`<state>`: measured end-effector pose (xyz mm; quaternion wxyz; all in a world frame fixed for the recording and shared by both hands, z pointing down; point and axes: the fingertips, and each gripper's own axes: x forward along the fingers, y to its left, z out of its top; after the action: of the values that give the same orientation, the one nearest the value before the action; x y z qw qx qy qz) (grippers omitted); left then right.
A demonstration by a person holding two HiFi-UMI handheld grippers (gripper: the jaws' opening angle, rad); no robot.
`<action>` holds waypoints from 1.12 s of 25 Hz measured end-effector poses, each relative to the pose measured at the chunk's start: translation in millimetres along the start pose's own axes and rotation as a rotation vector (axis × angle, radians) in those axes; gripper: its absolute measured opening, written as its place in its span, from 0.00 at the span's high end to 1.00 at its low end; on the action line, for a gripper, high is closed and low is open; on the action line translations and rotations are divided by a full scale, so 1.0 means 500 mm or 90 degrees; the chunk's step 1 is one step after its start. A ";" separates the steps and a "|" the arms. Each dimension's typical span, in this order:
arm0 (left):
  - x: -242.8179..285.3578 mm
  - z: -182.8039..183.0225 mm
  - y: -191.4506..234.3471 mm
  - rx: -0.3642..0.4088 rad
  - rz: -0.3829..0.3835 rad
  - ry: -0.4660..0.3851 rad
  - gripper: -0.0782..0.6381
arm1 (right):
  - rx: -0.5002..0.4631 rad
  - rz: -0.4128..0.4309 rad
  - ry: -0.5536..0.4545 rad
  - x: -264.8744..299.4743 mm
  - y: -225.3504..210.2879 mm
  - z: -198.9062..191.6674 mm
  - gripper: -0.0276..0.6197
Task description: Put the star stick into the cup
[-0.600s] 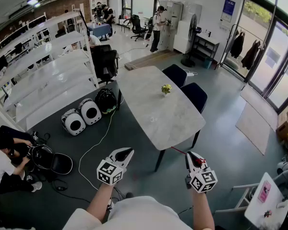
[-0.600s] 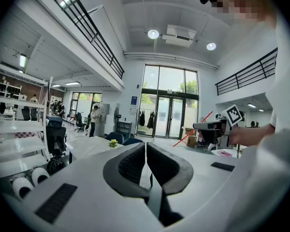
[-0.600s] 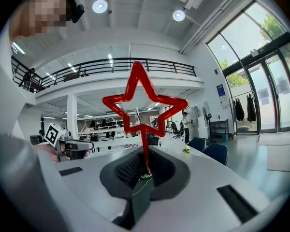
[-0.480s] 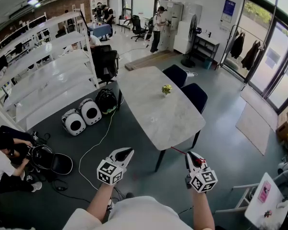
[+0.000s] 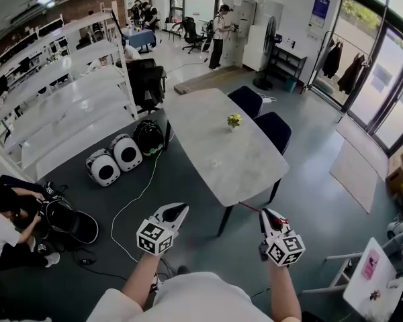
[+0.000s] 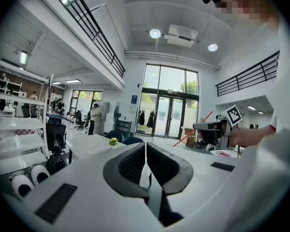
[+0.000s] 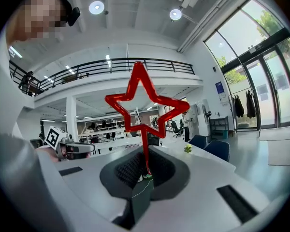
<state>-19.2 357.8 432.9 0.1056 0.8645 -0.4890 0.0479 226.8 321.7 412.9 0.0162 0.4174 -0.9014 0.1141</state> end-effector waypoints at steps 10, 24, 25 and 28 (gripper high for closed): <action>-0.012 -0.033 0.060 -0.020 -0.010 0.017 0.85 | 0.010 -0.013 0.020 0.046 0.035 -0.035 0.93; -0.033 -0.067 0.144 -0.017 -0.058 0.040 0.85 | 0.021 -0.035 0.021 0.122 0.115 -0.092 0.93; -0.035 -0.068 0.149 -0.015 -0.060 0.042 0.85 | 0.024 -0.037 0.019 0.124 0.120 -0.093 0.93; -0.033 -0.068 0.167 -0.015 -0.064 0.044 0.85 | 0.027 -0.042 0.018 0.134 0.127 -0.094 0.93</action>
<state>-98.6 337.8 474.1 0.1346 0.8846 -0.4416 0.0667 132.3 321.6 454.8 0.0242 0.4457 -0.8841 0.1385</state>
